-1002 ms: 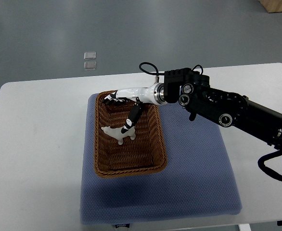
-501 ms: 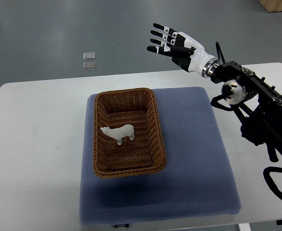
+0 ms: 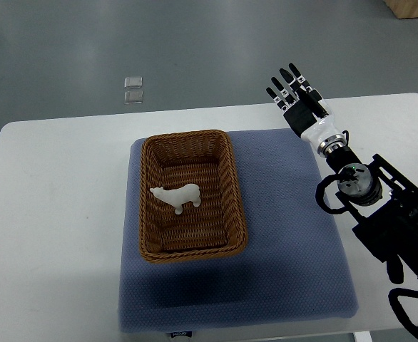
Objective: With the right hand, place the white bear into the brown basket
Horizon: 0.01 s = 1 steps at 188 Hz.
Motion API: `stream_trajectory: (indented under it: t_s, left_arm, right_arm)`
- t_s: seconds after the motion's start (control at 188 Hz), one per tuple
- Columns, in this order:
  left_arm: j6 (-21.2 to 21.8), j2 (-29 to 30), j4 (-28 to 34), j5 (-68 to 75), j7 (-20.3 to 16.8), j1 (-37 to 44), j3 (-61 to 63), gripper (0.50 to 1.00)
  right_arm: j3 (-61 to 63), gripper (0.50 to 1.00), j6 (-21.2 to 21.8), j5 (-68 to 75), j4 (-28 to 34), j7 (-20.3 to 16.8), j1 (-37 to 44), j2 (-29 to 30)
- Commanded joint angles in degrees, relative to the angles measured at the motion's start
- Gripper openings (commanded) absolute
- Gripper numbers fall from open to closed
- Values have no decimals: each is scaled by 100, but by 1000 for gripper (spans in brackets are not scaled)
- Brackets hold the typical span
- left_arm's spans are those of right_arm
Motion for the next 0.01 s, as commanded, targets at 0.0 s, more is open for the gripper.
stream_trajectory:
  t_s: [0.0]
  left_arm:
    - [-1, 0, 0, 1, 0, 1, 0, 1000]
  right_arm:
    - [-2, 926, -32, 11, -2, 6, 8, 12]
